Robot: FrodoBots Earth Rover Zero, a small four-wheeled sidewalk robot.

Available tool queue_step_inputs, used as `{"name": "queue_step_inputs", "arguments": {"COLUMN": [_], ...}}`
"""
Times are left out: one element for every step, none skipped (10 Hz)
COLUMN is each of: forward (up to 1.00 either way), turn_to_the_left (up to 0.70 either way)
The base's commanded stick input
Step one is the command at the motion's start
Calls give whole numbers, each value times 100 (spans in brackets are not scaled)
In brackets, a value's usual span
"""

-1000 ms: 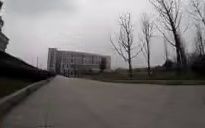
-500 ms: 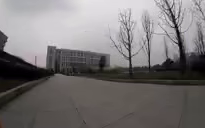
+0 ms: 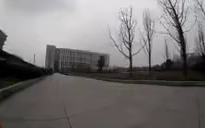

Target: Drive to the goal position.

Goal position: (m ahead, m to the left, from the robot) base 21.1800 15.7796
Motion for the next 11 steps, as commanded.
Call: {"name": "queue_step_inputs", "arguments": {"forward": [70, 70, 70, 70, 70, 70, 70, 70, 70, 70, 70], "turn_to_the_left": [0, 0, 0, 0, 0, 0, 0, 0, 0, 0, 0]}}
